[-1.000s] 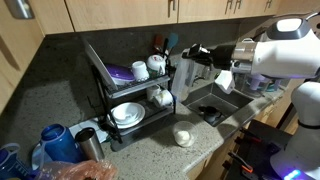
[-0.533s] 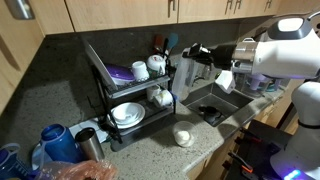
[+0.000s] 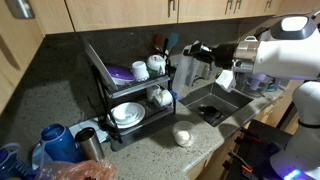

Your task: Pour the contents from the left bowl to the right bowl

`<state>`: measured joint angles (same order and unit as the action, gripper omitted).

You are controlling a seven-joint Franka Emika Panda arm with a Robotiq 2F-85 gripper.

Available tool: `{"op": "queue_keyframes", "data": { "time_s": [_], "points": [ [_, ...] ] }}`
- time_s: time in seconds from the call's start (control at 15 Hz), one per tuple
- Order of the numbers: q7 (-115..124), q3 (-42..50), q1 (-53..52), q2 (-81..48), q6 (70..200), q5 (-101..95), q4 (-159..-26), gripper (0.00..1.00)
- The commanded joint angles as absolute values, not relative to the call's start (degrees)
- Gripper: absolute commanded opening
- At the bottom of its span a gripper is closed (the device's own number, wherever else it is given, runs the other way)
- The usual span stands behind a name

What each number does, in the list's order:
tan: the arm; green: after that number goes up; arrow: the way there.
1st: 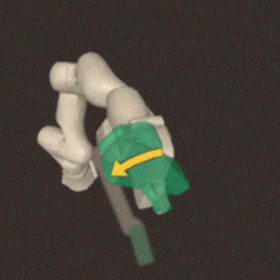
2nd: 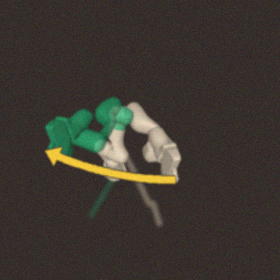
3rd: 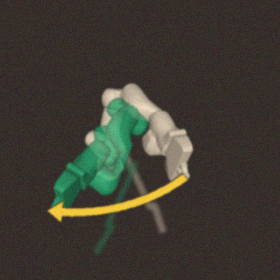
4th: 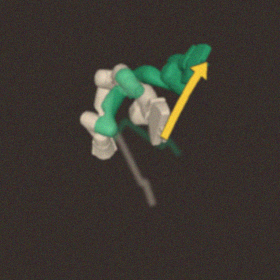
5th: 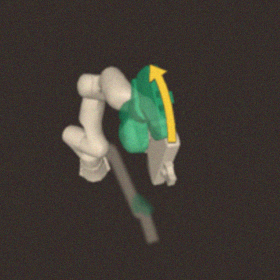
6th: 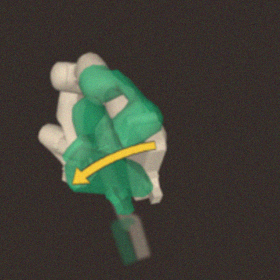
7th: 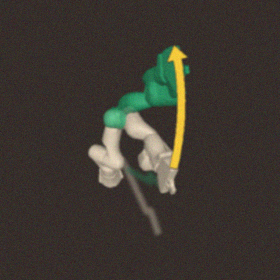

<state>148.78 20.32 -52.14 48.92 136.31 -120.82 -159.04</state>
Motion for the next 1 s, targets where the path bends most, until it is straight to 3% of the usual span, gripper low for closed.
{"op": "queue_keyframes", "data": {
  "time_s": [0.0,0.93],
  "points": [
    [149.24,18.0,-49.84,48.35,137.43,-119.85,-159.05,0.01],
    [149.23,15.09,-48.57,48.24,136.98,-119.77,-159.05,0.01]
  ]
}}
